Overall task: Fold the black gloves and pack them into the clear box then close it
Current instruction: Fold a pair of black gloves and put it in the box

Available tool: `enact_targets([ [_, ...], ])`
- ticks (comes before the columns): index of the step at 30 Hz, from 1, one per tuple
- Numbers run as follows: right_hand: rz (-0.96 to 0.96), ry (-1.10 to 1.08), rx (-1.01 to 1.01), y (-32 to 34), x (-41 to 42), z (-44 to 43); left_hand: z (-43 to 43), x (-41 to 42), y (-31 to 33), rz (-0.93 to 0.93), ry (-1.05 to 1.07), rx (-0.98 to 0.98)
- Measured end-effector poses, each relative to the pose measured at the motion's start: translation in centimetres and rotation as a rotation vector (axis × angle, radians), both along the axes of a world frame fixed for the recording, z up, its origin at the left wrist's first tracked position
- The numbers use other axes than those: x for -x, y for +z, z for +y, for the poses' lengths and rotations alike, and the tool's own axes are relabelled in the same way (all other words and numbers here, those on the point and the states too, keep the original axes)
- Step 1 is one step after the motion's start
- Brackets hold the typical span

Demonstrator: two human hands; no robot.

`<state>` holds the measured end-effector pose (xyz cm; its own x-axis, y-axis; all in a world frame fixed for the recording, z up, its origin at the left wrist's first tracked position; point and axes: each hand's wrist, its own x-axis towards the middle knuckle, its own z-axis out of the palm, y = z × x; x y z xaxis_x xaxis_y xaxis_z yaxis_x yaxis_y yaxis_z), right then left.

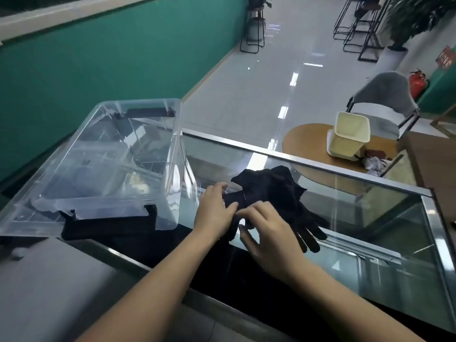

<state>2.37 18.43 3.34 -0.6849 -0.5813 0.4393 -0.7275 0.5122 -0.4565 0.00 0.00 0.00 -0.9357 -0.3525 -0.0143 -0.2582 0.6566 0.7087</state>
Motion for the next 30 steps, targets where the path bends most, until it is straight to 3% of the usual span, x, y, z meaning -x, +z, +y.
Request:
enact_targets([
  [4,-0.182,0.042,0.045,-2.3,-0.8,-1.2,-0.4,-0.1,-0.4,-0.021,0.02,-0.035],
  [12,-0.493,-0.078,0.269,-4.3,-0.5,-1.4,0.3,-4.6,0.1,0.342,0.049,-0.333],
  [15,-0.71,0.028,0.406,-3.3,-0.6,-1.2,1.6,-7.2,0.1,0.546,-0.003,-0.252],
  [20,-1.319,0.292,0.597,-2.7,-0.2,-0.6,3.0,-10.4,-1.1,0.843,-0.177,0.009],
  [22,-1.479,0.365,0.689,-2.2,-0.3,-0.4,3.6,-11.3,-1.4,0.899,-0.244,0.093],
  [25,-1.532,0.285,0.717,-1.5,-0.7,0.2,4.0,-12.1,-2.0,0.908,-0.337,0.244],
  [30,-1.508,0.174,0.714,-1.6,-0.2,-0.1,3.4,-13.4,-2.2,0.747,-0.405,0.264],
])
